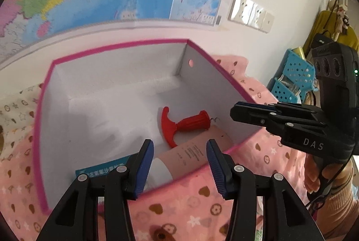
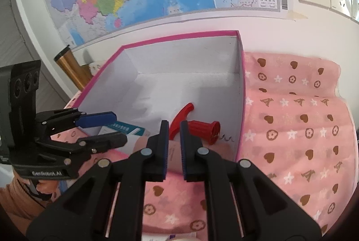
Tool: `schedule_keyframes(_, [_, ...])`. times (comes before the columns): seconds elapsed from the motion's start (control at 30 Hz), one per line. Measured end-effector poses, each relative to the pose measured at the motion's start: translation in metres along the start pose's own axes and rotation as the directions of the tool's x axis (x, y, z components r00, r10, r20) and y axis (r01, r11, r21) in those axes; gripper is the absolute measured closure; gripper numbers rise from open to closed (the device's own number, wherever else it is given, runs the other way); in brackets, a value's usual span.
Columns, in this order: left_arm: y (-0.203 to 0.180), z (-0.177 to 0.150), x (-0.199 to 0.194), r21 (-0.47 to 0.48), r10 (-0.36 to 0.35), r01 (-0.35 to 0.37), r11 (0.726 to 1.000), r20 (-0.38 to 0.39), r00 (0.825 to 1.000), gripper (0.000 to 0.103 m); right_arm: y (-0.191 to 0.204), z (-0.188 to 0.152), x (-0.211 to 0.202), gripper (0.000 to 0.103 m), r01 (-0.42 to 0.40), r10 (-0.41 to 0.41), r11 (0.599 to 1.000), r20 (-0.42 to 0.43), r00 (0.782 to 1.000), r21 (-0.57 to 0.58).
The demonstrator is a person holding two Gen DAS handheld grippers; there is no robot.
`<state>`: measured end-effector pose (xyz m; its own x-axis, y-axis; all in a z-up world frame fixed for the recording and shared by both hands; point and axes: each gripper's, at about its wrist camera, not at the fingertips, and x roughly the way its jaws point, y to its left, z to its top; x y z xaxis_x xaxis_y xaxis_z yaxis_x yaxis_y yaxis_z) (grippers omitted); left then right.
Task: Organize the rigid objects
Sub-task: 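Lift the red corkscrew into the magenta box and open the right gripper, then move the right gripper toward the brown wooden rake-comb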
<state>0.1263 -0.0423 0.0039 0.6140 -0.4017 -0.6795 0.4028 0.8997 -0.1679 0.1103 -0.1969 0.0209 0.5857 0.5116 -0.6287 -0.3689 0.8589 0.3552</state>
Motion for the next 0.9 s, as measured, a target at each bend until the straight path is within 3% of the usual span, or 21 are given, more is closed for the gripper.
schedule_keyframes(0.17, [0.000,-0.013,-0.032,0.001,-0.016,0.016,1.000,0.066,0.998,0.050,0.015,-0.012,-0.029,0.086,-0.070,0.071,0.997,0.034,0.997,-0.028])
schedule_keyframes(0.33, [0.002,-0.035,-0.048,-0.014,-0.022,0.023,1.000,0.071,0.997,0.049,0.038,-0.029,-0.046,0.081,-0.140,0.141,0.987,0.015,0.990,-0.075])
schedule_keyframes(0.63, [0.017,-0.086,-0.057,-0.095,-0.013,0.014,0.995,0.012,1.000,0.049,0.061,-0.067,-0.024,0.079,-0.227,0.216,0.970,-0.128,0.968,-0.083])
schedule_keyframes(0.9, [0.022,-0.113,-0.063,-0.127,0.005,-0.006,0.992,-0.005,1.000,0.049,0.089,-0.094,0.018,0.073,-0.255,0.221,0.962,-0.265,0.939,-0.101])
